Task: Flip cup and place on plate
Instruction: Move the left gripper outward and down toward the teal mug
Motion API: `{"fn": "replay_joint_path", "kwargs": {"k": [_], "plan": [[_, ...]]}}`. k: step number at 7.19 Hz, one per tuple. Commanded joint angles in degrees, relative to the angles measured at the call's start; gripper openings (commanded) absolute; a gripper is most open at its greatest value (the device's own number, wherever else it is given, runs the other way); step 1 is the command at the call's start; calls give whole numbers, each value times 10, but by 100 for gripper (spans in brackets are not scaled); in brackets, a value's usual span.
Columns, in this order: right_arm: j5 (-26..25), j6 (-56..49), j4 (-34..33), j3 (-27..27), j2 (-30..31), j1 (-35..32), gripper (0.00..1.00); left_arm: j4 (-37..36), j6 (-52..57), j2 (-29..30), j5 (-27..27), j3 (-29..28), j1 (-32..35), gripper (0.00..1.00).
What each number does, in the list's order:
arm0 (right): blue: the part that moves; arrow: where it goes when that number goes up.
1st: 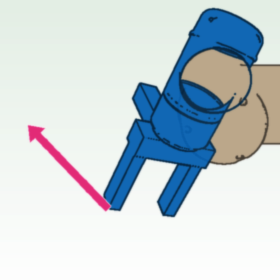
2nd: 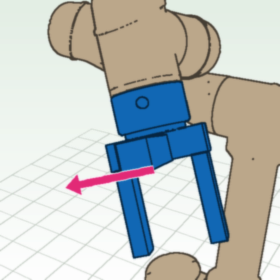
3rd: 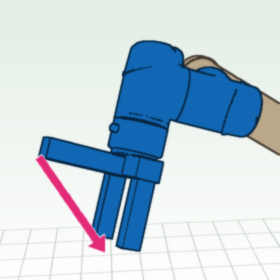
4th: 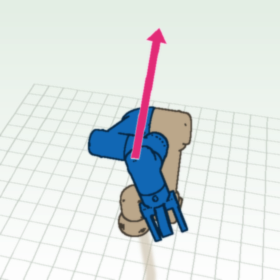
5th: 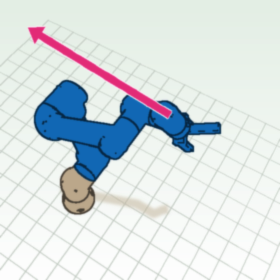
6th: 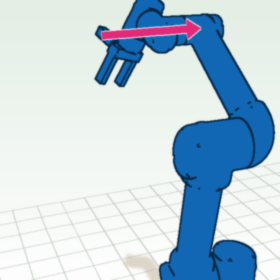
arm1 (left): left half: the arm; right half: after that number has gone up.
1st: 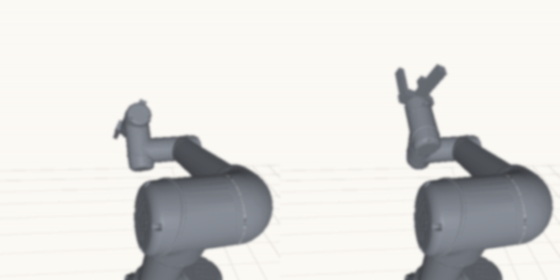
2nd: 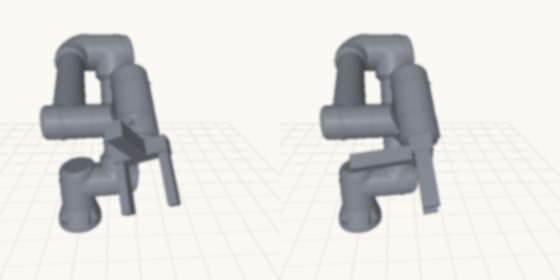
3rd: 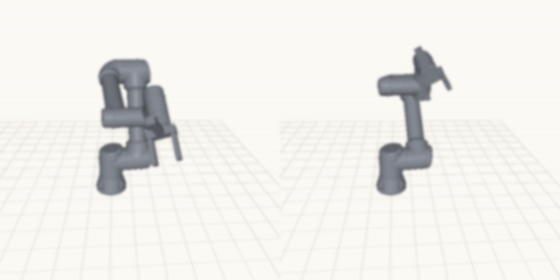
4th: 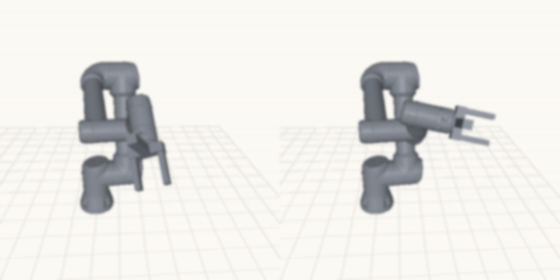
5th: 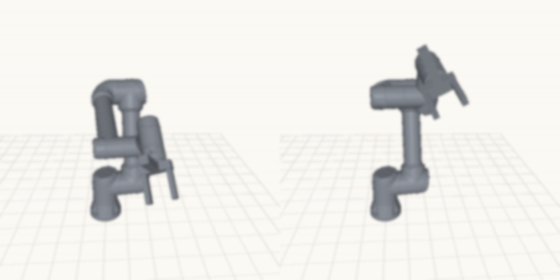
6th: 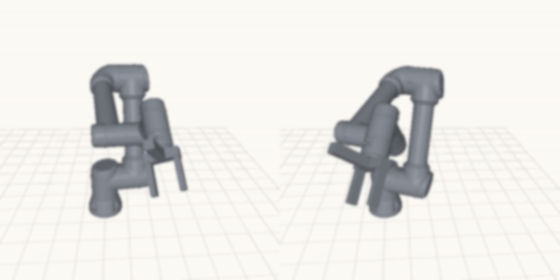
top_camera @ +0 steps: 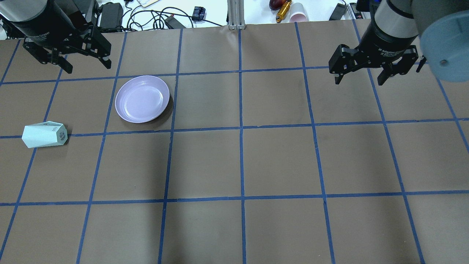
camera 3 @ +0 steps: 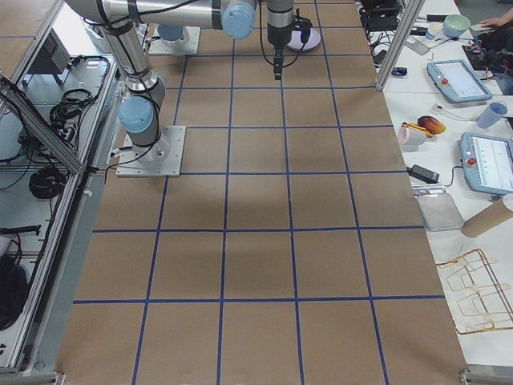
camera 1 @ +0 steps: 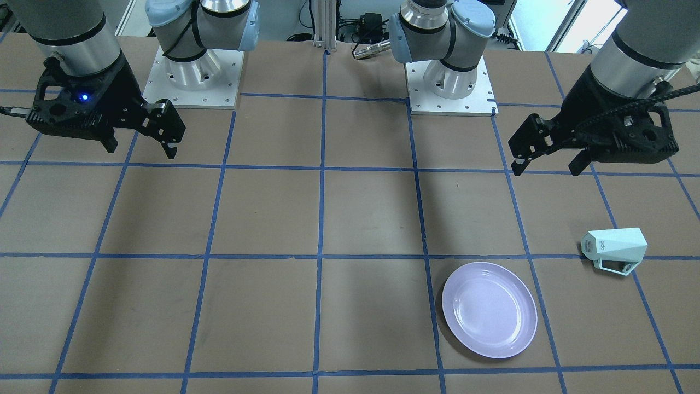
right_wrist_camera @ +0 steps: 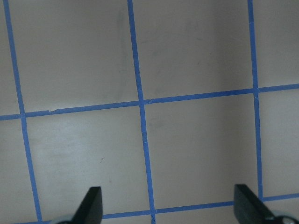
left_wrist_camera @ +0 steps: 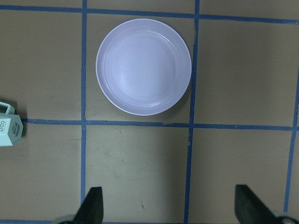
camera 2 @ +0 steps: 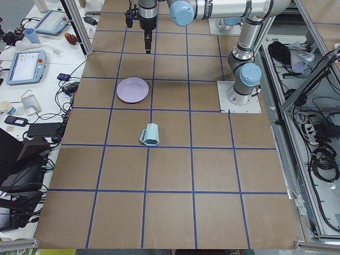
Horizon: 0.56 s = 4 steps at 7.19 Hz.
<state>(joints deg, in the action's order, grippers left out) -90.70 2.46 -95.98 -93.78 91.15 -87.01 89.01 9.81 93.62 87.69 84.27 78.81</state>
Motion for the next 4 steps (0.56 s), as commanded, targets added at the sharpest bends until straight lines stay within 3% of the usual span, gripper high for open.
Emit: {"fn": "replay_joint_path", "kwargs": {"k": [1, 4], "plan": [[0, 0, 0, 0, 1, 0, 100, 3, 24, -5, 0, 3, -14, 100], [0, 0, 0, 0, 1, 0, 100, 27, 35, -12, -2, 3, -63, 100]]}}
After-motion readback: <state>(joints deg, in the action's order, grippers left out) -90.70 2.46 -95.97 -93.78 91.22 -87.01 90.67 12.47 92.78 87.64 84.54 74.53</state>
